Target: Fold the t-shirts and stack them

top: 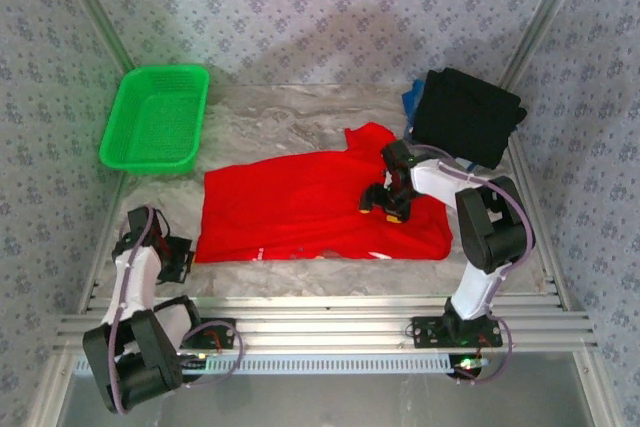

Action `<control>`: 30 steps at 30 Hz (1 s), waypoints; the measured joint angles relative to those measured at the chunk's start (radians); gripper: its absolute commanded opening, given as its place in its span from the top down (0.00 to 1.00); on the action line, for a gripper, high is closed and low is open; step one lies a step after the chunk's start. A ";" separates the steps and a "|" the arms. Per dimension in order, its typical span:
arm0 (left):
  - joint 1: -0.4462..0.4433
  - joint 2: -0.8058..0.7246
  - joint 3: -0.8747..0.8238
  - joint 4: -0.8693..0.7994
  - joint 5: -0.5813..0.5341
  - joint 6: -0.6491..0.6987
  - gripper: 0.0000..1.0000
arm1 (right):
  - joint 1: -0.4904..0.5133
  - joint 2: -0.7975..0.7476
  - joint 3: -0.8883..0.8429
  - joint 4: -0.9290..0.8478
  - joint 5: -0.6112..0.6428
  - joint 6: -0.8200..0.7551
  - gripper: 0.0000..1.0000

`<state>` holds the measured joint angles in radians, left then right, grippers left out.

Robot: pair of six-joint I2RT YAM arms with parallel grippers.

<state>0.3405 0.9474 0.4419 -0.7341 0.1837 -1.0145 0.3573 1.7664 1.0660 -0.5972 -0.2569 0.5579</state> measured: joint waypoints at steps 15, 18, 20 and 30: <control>-0.201 -0.053 0.275 -0.053 -0.081 0.028 0.41 | 0.002 -0.059 -0.033 0.021 0.043 -0.024 0.00; -0.308 0.001 0.299 -0.019 -0.060 0.030 0.41 | 0.005 -0.100 -0.042 0.026 0.040 -0.049 0.00; -0.397 0.065 0.318 0.023 -0.043 0.029 0.41 | 0.005 -0.142 -0.043 0.025 0.039 -0.060 0.00; -0.659 0.409 0.372 0.280 0.065 0.018 0.45 | -0.093 -0.269 -0.037 -0.079 0.051 -0.055 0.00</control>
<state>-0.3183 1.3560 0.8135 -0.4545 0.2489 -0.9962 0.2646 1.4975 1.0294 -0.6762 -0.2058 0.5026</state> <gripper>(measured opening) 0.559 0.999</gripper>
